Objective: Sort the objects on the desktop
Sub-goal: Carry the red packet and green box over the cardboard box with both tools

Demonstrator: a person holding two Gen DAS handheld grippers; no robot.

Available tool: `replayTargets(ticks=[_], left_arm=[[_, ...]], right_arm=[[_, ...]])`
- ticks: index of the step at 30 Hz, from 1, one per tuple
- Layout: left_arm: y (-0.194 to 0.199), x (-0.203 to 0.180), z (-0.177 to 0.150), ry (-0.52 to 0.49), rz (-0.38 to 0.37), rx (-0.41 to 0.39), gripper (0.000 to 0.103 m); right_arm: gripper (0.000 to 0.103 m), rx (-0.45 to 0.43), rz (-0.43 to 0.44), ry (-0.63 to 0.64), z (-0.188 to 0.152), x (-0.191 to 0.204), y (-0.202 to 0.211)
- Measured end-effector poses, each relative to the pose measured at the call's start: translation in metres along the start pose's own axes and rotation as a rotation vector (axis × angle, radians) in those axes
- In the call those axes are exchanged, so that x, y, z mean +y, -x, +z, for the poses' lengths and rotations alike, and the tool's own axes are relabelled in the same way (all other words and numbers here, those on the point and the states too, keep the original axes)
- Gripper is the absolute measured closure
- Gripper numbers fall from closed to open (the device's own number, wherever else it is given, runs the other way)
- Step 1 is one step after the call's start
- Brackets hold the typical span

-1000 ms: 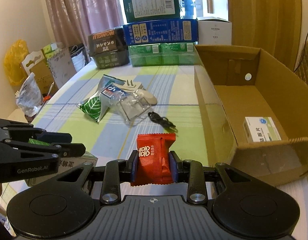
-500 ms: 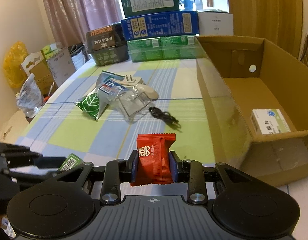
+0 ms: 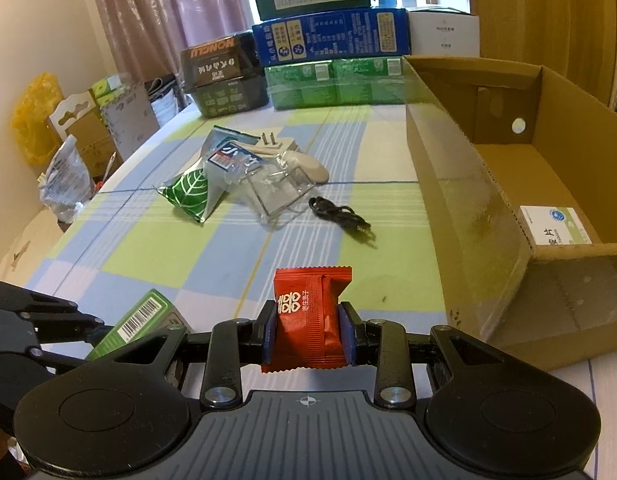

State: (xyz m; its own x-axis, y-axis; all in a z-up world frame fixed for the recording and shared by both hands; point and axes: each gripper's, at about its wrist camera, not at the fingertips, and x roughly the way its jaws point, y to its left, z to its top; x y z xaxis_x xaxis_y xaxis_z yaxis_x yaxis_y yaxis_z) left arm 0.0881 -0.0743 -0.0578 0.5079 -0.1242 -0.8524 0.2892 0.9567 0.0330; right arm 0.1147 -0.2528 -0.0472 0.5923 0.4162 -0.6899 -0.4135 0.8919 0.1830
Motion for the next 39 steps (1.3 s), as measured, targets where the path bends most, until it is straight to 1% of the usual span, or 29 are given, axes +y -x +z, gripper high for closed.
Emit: replayTargets(ticks=[5,9,16,20,25,31,39], left_arm=[[0.015,0.003,0.008,0.026,0.001,-0.028,0.078],[0.03,-0.001,0.02,0.03,0.001,-0.065,0.078],[0.056,-0.024,0.051,0.021,-0.022,-0.142,0.078],[0.071,-0.045,0.074,0.014,-0.053,-0.187,0.078],[0.083,-0.072,0.1,-0.004,-0.093,-0.223,0.078],[0.087,-0.105,0.126,-0.034,-0.127,-0.239,0.078],[0.079,-0.139,0.151,-0.071,-0.151,-0.243,0.078]], right_arm=[[0.074,-0.016,-0.001,-0.002,0.001,0.002,0.009],[0.074,-0.042,-0.001,0.006,0.006,0.007,0.024],[0.074,-0.129,-0.039,0.012,0.034,-0.001,0.068],[0.074,-0.176,-0.071,0.008,0.055,-0.017,0.093],[0.074,-0.181,-0.119,0.011,0.07,-0.042,0.114],[0.074,-0.165,-0.175,0.007,0.074,-0.078,0.124],[0.074,-0.157,-0.206,-0.01,0.073,-0.115,0.128]])
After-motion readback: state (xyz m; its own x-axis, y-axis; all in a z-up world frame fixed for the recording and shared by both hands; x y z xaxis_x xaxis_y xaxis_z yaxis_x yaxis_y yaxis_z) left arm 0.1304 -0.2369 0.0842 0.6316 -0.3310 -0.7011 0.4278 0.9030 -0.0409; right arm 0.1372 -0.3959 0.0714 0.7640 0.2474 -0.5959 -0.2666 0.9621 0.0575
